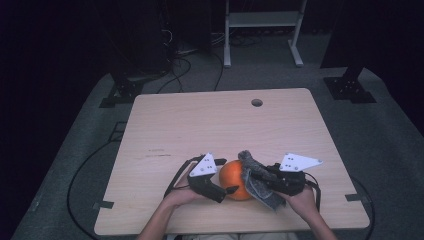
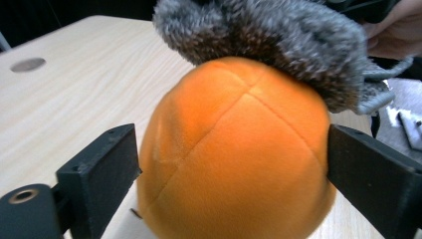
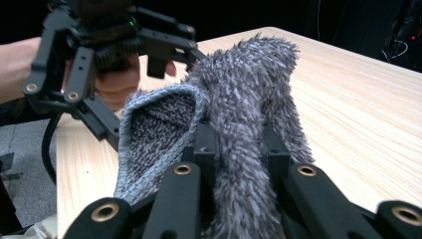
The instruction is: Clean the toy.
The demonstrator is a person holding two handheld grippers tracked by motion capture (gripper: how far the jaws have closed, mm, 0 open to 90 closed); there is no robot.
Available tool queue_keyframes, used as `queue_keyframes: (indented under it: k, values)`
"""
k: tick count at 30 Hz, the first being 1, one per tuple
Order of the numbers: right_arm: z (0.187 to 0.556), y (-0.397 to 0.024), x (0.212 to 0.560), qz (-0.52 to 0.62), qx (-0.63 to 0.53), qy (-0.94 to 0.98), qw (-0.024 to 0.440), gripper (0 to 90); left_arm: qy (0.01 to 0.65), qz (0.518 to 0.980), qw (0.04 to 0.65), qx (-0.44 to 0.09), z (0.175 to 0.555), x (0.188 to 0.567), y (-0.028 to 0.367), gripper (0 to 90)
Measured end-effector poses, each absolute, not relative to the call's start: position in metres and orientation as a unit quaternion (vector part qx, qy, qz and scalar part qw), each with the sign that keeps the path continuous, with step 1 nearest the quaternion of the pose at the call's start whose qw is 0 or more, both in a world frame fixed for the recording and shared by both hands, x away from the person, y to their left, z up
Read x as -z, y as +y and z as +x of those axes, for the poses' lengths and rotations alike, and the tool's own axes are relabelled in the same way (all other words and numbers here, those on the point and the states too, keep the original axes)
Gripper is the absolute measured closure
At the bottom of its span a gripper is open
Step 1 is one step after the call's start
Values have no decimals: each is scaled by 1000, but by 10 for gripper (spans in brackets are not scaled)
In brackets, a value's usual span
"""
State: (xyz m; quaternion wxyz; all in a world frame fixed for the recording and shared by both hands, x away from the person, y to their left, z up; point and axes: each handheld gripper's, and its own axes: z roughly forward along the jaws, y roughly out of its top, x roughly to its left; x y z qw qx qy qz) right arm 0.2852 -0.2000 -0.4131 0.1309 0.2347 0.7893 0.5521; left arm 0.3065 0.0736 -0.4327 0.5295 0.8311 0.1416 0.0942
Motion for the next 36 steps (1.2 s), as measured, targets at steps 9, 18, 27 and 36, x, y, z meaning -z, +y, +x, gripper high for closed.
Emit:
queue_keyframes:
  k: [9, 18, 27, 36]
  values:
    - [292, -217, 419, 255, -542, 790, 131, 744, 95, 838, 532, -73, 301, 430, 76, 148]
    - [292, -220, 417, 253, -545, 789, 131, 745, 117, 834, 530, -102, 303, 434, 70, 285]
    - [275, -192, 393, 191, -547, 801, 153, 750, 126, 847, 505, -109, 298, 427, 70, 323]
    - [281, -217, 405, 237, -536, 793, 165, 750, 150, 843, 503, -113, 300, 420, 70, 319]
